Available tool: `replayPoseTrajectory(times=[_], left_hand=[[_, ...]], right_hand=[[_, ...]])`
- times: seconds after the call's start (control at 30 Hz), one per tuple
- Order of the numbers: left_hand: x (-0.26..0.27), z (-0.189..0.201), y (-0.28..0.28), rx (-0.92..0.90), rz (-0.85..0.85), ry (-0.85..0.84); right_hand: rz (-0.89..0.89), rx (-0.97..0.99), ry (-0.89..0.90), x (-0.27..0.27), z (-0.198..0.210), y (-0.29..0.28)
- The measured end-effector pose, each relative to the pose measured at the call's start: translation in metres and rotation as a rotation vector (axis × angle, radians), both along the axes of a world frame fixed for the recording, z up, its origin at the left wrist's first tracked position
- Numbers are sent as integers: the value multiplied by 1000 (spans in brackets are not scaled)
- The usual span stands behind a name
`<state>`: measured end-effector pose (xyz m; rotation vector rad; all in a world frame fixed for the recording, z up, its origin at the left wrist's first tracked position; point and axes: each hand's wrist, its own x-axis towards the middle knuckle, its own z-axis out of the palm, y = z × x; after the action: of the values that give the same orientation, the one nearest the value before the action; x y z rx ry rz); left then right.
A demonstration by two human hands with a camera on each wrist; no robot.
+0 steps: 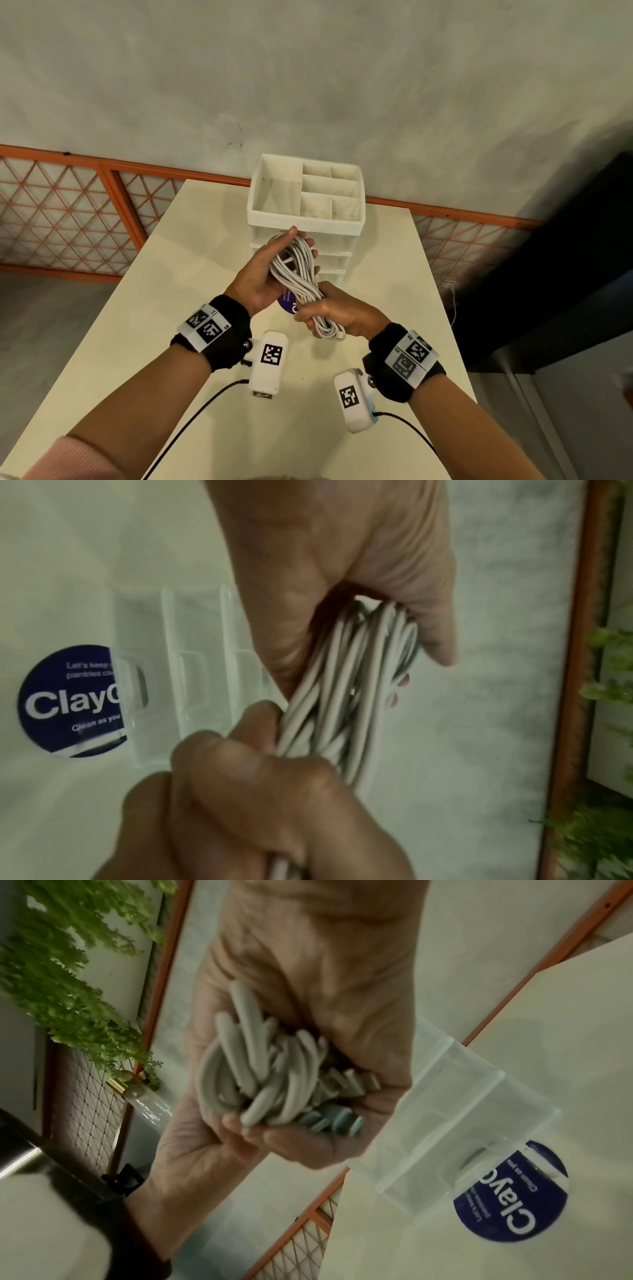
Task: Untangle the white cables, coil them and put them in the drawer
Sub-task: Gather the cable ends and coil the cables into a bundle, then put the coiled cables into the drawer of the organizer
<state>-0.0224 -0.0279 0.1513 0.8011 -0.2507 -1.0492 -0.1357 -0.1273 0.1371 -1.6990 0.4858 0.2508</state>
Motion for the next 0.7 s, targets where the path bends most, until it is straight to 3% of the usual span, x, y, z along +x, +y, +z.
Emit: replayPoseTrajectory(times=[0.33, 0.43, 0.53, 0.7], left_hand=[[-15, -11, -26, 280, 282, 143], [-15, -20, -28, 305, 222, 173], [-12, -23, -26, 289, 97, 207], [-10, -22, -35, 290, 167, 287]], right_hand=[[84, -483, -112, -4, -15, -2], [140, -642, -81, -8, -21, -7], [130, -584, -39, -9, -23, -15], [47, -406, -71, -7, -25, -16]])
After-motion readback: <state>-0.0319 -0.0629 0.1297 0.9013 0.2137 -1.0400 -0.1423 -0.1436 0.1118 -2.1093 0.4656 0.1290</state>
